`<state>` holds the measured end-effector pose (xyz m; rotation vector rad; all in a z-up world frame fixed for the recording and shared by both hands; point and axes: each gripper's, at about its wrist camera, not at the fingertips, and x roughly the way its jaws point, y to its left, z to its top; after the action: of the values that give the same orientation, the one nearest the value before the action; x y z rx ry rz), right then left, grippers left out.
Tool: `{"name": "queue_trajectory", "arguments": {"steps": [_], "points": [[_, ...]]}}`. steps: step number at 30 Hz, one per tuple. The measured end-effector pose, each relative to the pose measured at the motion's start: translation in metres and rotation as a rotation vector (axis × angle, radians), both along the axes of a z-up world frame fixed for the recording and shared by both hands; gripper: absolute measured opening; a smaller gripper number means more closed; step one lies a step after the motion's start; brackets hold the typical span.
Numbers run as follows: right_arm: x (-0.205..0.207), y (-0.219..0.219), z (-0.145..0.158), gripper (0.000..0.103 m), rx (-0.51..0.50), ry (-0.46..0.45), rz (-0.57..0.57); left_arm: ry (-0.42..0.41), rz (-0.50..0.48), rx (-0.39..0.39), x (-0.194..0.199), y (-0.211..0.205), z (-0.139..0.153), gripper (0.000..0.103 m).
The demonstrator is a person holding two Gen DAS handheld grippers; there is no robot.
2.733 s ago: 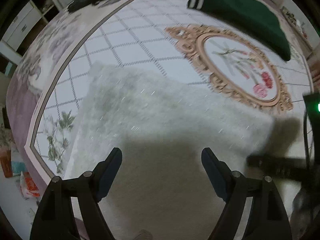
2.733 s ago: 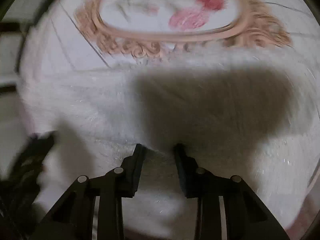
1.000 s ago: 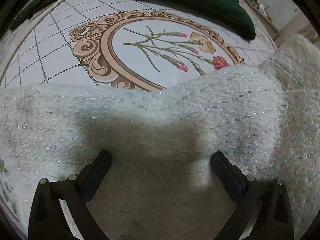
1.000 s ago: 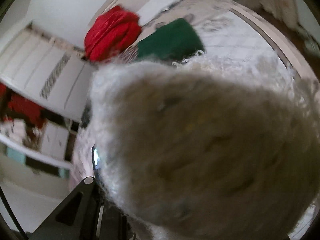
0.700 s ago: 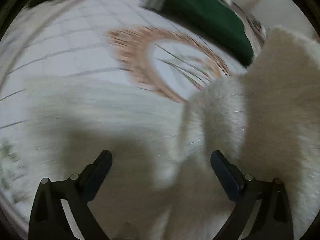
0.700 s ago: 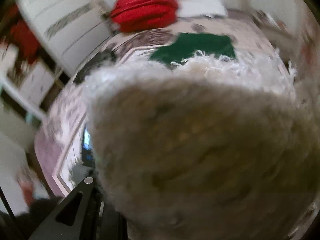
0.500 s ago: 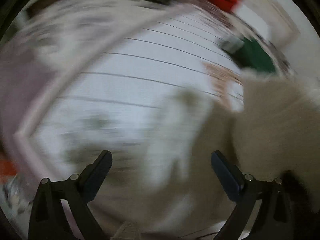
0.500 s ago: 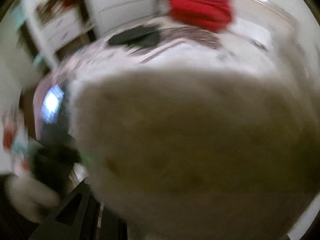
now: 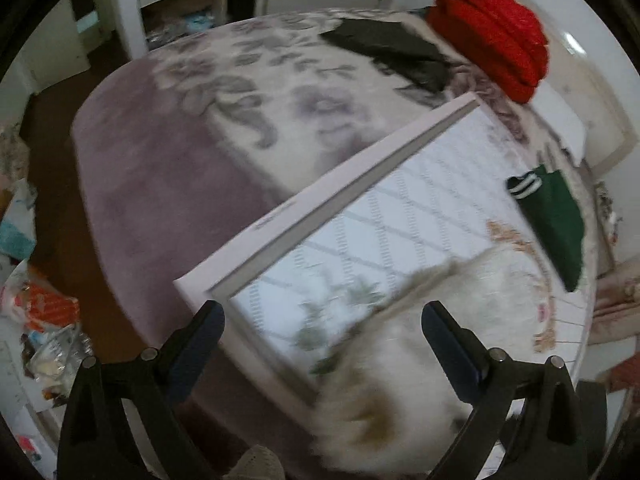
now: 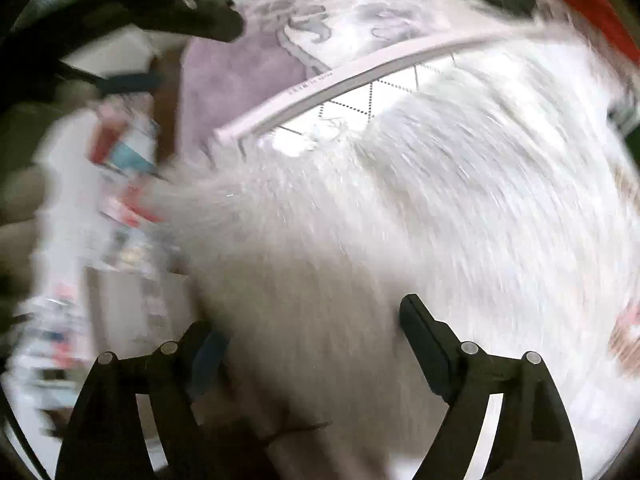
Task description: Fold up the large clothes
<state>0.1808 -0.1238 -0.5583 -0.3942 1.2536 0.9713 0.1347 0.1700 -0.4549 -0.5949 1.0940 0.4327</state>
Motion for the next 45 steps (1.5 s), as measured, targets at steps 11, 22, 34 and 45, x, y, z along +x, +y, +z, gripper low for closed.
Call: {"name": "queue_trajectory", "arguments": {"steps": [11, 22, 34, 45], "points": [[0.101, -0.171, 0.016, 0.039, 0.111, 0.235, -0.561, 0.248, -0.156, 0.010, 0.006, -0.065, -0.116, 0.102], [0.175, -0.171, 0.004, 0.076, 0.079, 0.253, -0.542, 0.171, -0.038, -0.088, -0.025, -0.043, -0.115, 0.102], [0.196, -0.196, -0.120, 0.075, 0.417, 0.569, -0.451, 0.057, 0.027, 0.132, -0.031, -0.049, -0.076, 0.103], [0.033, -0.318, -0.117, 0.077, 0.503, 0.593, -1.264, 0.098, 0.048, 0.120, -0.042, -0.065, -0.072, 0.103]]}}
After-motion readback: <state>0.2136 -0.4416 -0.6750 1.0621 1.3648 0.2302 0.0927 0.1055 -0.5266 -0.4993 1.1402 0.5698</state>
